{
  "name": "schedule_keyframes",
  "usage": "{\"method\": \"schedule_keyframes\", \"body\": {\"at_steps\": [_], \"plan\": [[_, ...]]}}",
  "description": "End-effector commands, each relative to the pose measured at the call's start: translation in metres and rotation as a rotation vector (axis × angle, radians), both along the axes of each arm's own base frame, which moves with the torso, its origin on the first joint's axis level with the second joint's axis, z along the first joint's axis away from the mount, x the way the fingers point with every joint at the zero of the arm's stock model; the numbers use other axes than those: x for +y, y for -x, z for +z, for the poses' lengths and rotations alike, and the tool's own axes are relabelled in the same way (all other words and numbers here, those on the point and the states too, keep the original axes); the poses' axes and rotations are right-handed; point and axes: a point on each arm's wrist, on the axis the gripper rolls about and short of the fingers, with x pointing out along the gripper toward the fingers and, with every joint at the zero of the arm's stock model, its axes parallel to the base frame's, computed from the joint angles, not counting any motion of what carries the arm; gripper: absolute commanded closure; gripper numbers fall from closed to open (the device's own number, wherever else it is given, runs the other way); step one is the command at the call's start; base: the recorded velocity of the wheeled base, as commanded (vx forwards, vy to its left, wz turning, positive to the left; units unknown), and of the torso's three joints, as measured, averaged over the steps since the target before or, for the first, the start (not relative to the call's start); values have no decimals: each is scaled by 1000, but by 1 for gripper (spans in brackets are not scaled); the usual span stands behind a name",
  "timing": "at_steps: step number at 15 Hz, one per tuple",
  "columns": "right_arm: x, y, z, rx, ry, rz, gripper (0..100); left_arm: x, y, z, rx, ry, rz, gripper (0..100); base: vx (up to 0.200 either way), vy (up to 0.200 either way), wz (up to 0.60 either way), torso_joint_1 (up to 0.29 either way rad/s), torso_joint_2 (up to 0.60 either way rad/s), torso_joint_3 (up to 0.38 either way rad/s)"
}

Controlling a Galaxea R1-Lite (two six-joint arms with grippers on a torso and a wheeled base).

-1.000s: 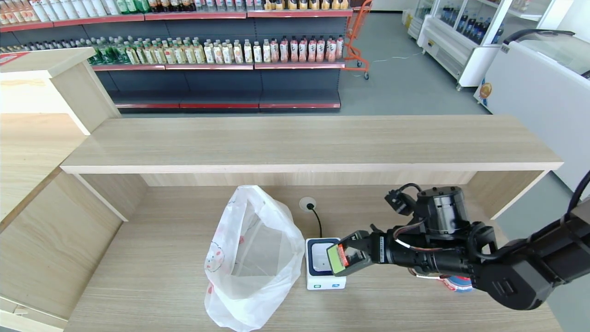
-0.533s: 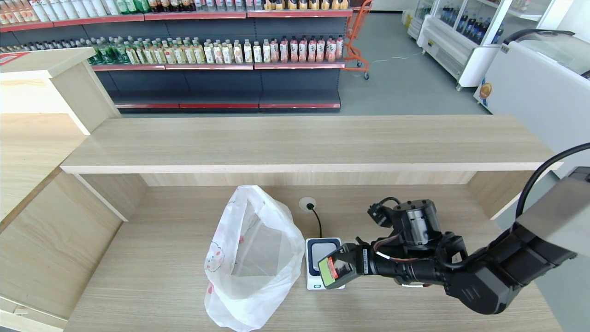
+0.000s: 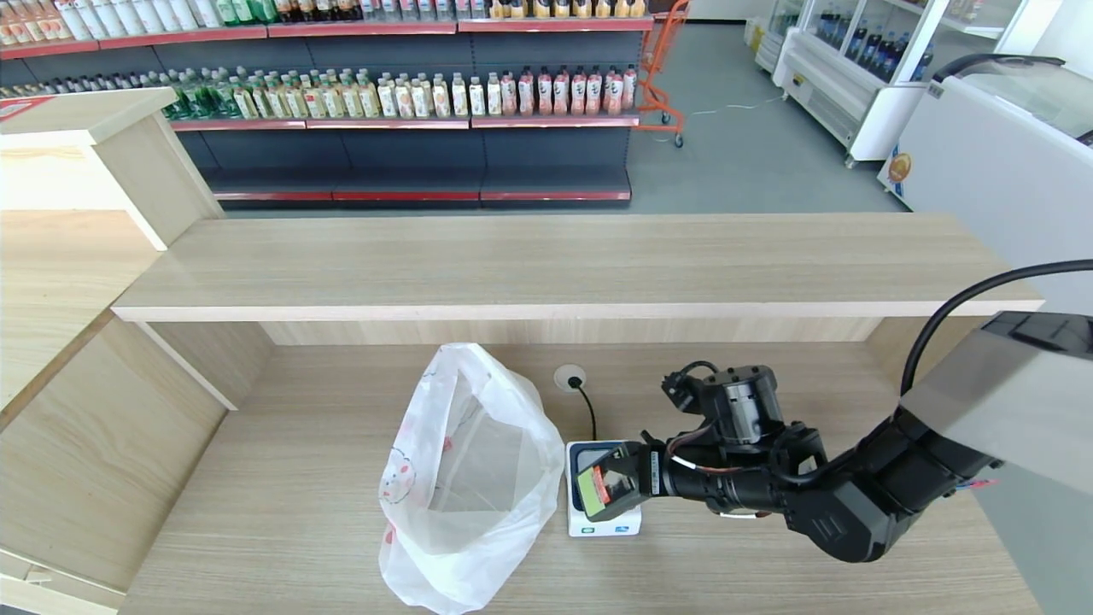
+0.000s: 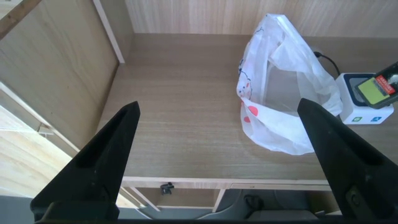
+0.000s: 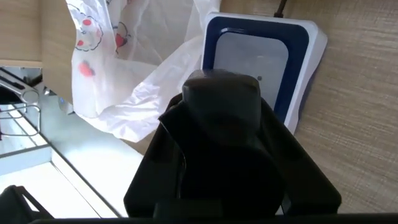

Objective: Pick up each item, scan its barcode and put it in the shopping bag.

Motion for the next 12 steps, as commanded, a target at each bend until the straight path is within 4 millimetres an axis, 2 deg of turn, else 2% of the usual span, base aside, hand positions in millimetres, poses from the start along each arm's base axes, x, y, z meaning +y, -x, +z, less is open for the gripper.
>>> {"method": "schedule_keyframes", "body": {"at_steps": [1, 4, 6, 8, 10, 11, 12], "plan": [[6, -4, -9, 6, 17, -6, 100, 0, 0, 0, -1, 1, 0, 0, 0, 0, 0, 0, 0, 0], [8, -5, -13, 5, 29, -9, 100, 0, 0, 0, -1, 1, 0, 0, 0, 0, 0, 0, 0, 0], [8, -5, -8, -7, 22, -10, 100, 0, 0, 0, -1, 1, 0, 0, 0, 0, 0, 0, 0, 0], [3, 5, 24, -62, -25, -10, 100, 0, 0, 0, -1, 1, 0, 0, 0, 0, 0, 0, 0, 0], [-11, 29, 54, -129, -39, -1, 100, 0, 0, 0, -1, -1, 0, 0, 0, 0, 0, 0, 0, 0], [-19, 41, 73, -228, -14, 33, 100, 0, 0, 0, -1, 1, 0, 0, 0, 0, 0, 0, 0, 0], [-22, 45, 79, -271, 9, 48, 100, 0, 0, 0, -1, 1, 0, 0, 0, 0, 0, 0, 0, 0]]}}
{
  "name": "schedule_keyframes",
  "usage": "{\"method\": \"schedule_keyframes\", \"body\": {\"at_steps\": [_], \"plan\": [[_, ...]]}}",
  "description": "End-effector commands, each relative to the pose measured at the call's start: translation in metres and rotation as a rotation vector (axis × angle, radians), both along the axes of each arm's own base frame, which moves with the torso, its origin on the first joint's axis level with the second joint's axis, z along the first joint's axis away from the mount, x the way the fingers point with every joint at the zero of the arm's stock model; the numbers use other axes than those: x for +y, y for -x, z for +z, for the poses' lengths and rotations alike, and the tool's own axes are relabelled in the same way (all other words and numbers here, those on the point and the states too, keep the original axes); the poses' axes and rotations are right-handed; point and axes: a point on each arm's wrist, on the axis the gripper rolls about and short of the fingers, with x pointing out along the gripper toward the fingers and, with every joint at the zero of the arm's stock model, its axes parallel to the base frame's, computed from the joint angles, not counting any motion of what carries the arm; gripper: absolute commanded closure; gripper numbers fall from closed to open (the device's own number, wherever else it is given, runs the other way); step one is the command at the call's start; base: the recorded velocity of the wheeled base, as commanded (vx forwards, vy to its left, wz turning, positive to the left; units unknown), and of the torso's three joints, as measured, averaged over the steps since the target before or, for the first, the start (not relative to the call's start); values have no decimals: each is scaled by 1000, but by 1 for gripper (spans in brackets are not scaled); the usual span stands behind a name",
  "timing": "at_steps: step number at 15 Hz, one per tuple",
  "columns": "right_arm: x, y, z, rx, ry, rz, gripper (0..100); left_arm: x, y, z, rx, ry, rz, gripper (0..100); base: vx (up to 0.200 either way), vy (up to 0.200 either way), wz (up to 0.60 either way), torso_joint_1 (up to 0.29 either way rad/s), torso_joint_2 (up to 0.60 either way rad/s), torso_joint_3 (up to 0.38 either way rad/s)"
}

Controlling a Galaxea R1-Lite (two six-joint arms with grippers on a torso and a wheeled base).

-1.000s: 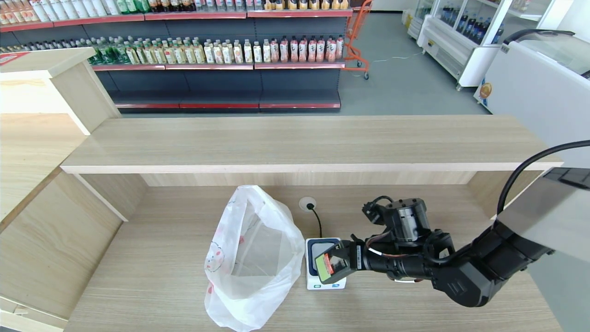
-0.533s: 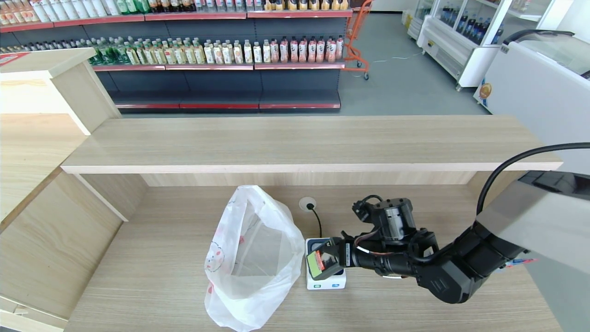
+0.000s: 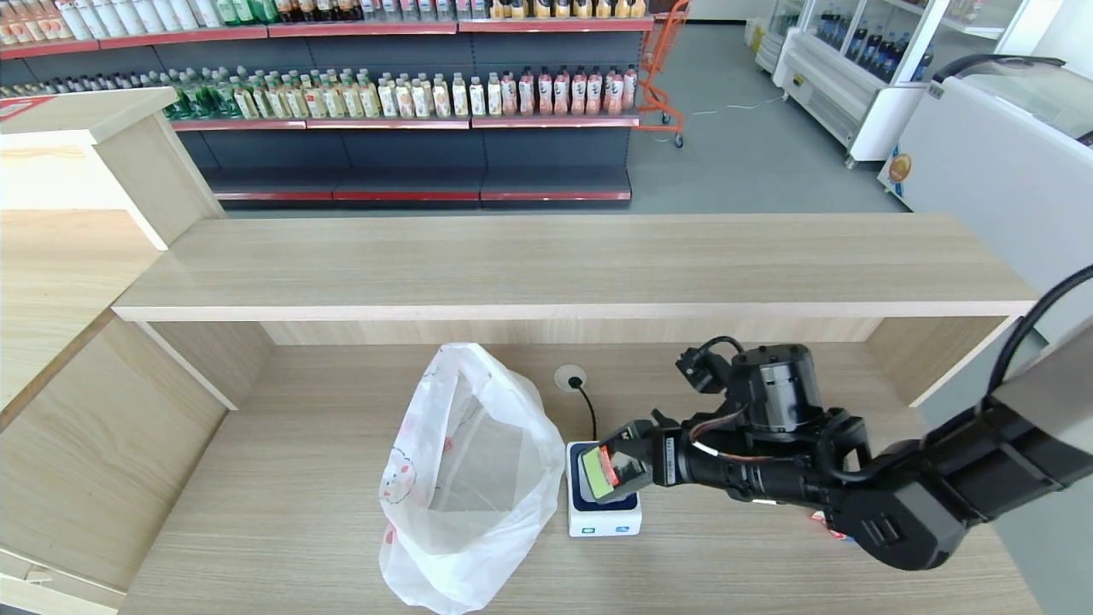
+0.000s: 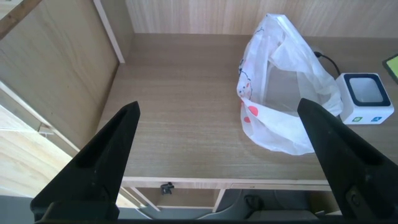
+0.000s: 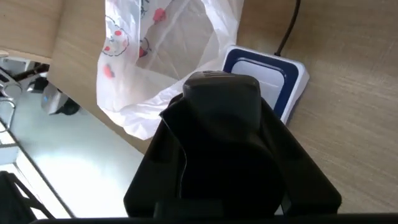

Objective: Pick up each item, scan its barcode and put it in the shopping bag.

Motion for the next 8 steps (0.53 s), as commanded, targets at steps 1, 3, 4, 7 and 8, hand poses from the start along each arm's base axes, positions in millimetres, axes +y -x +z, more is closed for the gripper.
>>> {"method": "schedule_keyframes", "body": {"at_steps": [1, 3, 4, 7, 8], "plan": [[-23, 35, 45, -201, 38, 56, 100, 0, 0, 0, -1, 1, 0, 0, 0, 0, 0, 0, 0, 0], [-29, 48, 42, -201, 60, 74, 100, 0, 0, 0, -1, 1, 0, 0, 0, 0, 0, 0, 0, 0], [-31, 51, 39, -185, 63, 71, 100, 0, 0, 0, -1, 1, 0, 0, 0, 0, 0, 0, 0, 0], [-33, 54, 37, -134, 22, 43, 100, 0, 0, 0, -1, 1, 0, 0, 0, 0, 0, 0, 0, 0], [-33, 53, 37, -121, 9, 35, 100, 0, 0, 0, -1, 1, 0, 0, 0, 0, 0, 0, 0, 0]]}}
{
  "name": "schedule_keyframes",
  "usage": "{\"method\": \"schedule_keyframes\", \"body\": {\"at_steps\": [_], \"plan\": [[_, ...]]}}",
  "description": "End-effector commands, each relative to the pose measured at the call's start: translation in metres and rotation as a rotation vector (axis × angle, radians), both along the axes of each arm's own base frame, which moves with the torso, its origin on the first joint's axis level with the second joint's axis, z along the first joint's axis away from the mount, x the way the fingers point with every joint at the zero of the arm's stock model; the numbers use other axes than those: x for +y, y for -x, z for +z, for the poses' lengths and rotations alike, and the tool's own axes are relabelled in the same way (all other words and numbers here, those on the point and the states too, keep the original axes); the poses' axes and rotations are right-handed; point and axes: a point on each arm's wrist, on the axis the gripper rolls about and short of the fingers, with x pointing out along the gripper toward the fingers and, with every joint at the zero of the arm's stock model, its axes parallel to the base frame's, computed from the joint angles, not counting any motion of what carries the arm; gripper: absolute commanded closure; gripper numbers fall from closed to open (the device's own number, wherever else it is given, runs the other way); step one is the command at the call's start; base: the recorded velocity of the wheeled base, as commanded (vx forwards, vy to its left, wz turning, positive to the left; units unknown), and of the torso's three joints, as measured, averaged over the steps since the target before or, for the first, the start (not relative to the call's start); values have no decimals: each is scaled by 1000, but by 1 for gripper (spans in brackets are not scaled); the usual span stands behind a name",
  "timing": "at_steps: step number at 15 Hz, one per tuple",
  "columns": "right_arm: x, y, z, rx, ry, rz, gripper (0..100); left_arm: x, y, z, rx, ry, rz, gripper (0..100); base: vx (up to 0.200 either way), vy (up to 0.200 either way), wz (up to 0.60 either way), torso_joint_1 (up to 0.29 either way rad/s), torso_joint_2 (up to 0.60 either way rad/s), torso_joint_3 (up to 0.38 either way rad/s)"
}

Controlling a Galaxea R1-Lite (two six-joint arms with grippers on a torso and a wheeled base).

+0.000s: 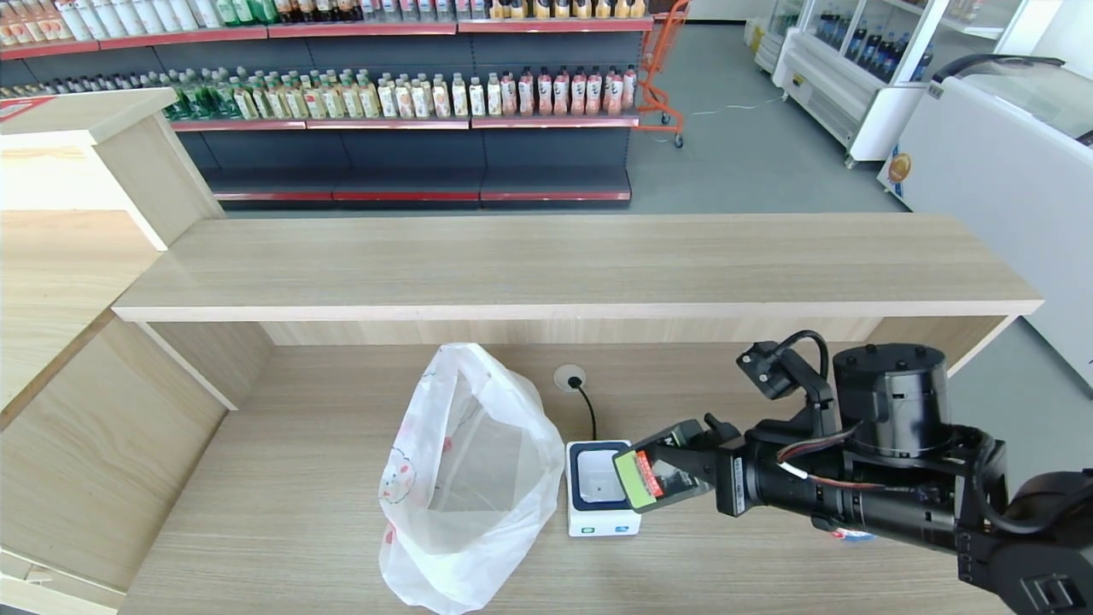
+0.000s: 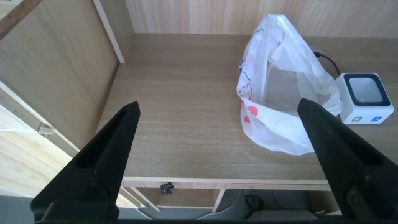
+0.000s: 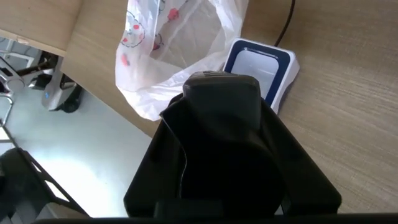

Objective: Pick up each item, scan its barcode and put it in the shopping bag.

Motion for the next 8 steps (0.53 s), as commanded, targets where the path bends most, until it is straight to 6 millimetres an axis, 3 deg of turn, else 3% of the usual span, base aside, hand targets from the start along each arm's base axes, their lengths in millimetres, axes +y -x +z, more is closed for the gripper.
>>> {"method": "schedule_keyframes", "body": {"at_steps": [1, 7, 8], "plan": [[-2, 3, 2, 4, -14, -7, 100, 0, 0, 0, -1, 1, 0, 0, 0, 0, 0, 0, 0, 0], [-4, 8, 0, 15, -11, -3, 100, 0, 0, 0, -1, -1, 0, 0, 0, 0, 0, 0, 0, 0], [-4, 8, 0, 18, -12, -5, 100, 0, 0, 0, -1, -1, 0, 0, -200, 0, 0, 2, -2, -2]]}}
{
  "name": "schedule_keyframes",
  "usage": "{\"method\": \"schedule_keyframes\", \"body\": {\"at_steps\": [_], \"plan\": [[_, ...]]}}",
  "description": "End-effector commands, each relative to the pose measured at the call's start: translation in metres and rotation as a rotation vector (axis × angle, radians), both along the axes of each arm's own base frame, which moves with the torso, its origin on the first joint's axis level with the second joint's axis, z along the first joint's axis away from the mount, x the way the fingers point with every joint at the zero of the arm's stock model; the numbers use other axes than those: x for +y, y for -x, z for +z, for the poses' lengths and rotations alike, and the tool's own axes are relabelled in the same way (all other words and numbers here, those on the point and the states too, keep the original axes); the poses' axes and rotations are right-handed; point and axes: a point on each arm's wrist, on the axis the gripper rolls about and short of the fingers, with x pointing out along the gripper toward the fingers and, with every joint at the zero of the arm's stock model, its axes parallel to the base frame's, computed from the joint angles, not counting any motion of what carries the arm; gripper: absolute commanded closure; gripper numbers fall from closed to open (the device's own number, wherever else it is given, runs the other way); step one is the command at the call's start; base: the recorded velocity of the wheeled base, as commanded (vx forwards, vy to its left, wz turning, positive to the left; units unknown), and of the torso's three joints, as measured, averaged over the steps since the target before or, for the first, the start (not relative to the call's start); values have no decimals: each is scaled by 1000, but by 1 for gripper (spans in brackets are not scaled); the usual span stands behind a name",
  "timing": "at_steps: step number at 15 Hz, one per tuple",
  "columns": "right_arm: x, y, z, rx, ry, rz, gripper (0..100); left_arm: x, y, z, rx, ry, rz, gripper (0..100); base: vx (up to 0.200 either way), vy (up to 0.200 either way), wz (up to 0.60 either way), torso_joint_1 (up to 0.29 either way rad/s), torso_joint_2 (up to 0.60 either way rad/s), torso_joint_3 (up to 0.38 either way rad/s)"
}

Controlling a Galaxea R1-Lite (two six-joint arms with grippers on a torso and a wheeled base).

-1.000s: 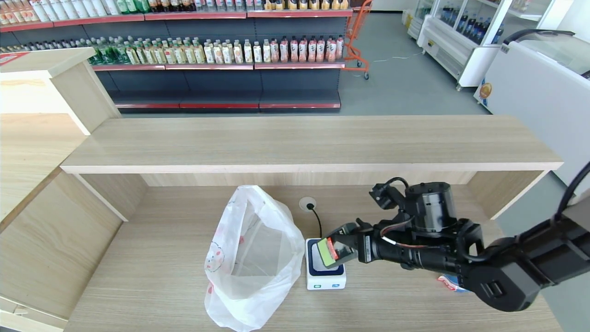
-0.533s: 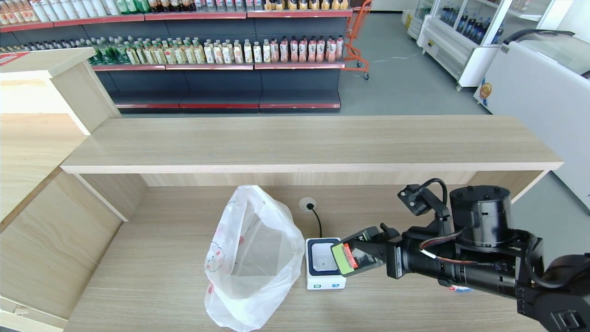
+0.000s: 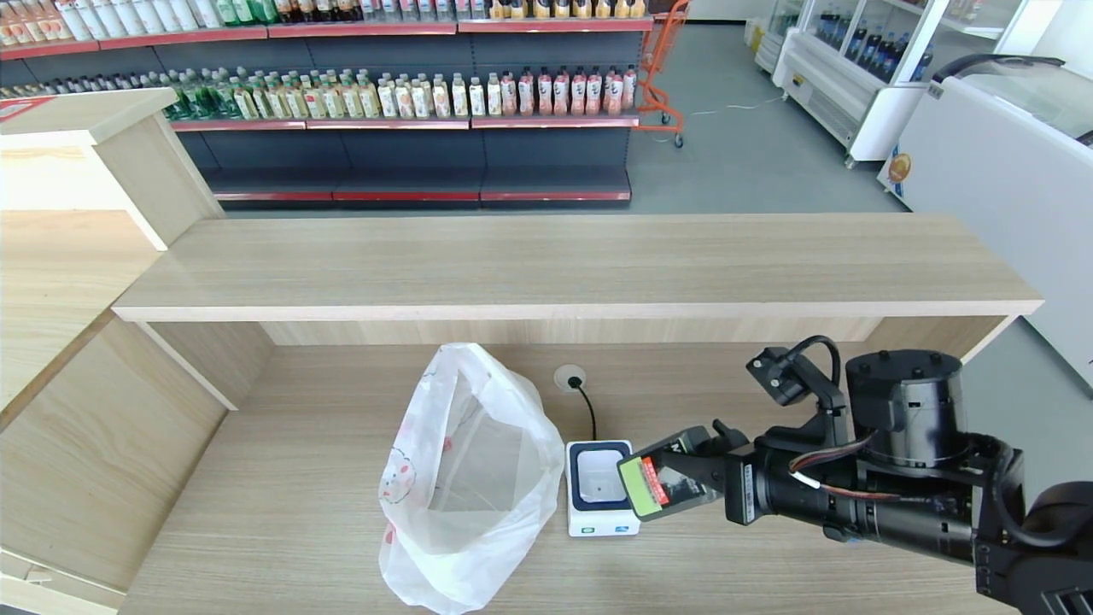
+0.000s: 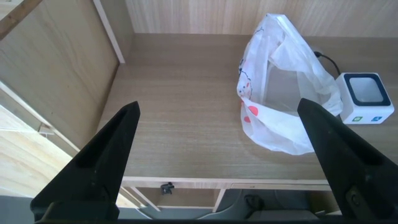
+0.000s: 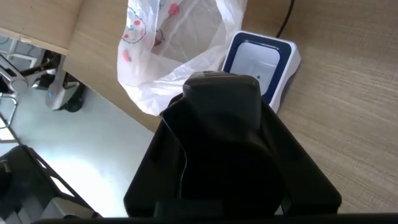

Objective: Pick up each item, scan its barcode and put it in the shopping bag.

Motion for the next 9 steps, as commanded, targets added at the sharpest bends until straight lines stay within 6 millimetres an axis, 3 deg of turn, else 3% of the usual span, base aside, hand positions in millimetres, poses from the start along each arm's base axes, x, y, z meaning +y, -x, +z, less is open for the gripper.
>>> {"method": "schedule_keyframes", "body": {"at_steps": [1, 2, 9], "plan": [[0, 0, 0, 5, -7, -2, 100, 0, 0, 0, -1, 0, 0, 0, -200, 0, 0, 2, 7, -2], [0, 0, 0, 11, -13, -5, 100, 0, 0, 0, -1, 2, 0, 0, -200, 0, 0, 2, 2, 12], [1, 1, -3, 48, -30, -16, 100, 0, 0, 0, -1, 2, 0, 0, 0, 0, 0, 0, 0, 0]]}}
